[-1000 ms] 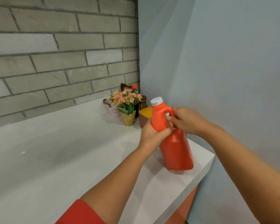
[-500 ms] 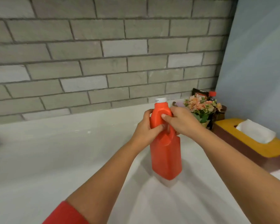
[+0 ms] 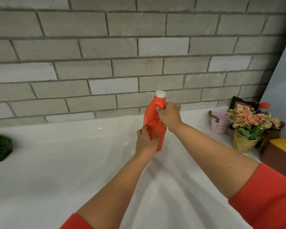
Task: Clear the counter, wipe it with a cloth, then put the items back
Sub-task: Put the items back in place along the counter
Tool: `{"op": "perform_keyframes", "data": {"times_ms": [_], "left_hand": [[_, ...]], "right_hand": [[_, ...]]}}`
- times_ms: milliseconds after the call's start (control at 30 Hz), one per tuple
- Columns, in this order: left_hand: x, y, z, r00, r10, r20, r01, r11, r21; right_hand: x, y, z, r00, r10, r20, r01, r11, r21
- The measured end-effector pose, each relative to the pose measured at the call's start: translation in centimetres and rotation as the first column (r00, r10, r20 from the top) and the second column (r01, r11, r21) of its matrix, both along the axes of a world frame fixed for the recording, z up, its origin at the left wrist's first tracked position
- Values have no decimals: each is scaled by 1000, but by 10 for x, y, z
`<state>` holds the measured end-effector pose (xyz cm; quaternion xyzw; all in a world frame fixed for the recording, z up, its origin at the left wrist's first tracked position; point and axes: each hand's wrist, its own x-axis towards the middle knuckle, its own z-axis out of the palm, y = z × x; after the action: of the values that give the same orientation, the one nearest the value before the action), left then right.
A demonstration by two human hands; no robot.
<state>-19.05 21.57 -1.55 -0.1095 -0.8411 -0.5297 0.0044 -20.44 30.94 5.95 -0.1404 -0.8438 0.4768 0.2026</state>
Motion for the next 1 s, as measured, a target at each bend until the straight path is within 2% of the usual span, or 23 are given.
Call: {"op": "perform_keyframes", "data": {"times_ms": [233,400,600,767,933,1000], "left_hand": [[-38,6,-23,986,-132,103,132,991,2],[-52,19,-30,978,-159,133,161,987,-4],[-55,32,-28,979,-169,111,186,969,-164],[-60,40,-30,972,-170,163,211,938,-277],[-62,49,-28,957,-167,237,218,953,-208],[-63,50,-26,960,-159,232,215,946,-243]], "right_hand": [[-48,-1,-9,999,-32,29,29,994,104],[-65,10,-15,998,-50,49,44,991,129],[-74,21,-14,996,-54,65,42,984,173],[-72,30,-17,995,24,94,-38,988,151],[-63,36,-25,969,129,210,-153,983,104],[-56,38,-29,945,184,271,-214,973,86]]}}
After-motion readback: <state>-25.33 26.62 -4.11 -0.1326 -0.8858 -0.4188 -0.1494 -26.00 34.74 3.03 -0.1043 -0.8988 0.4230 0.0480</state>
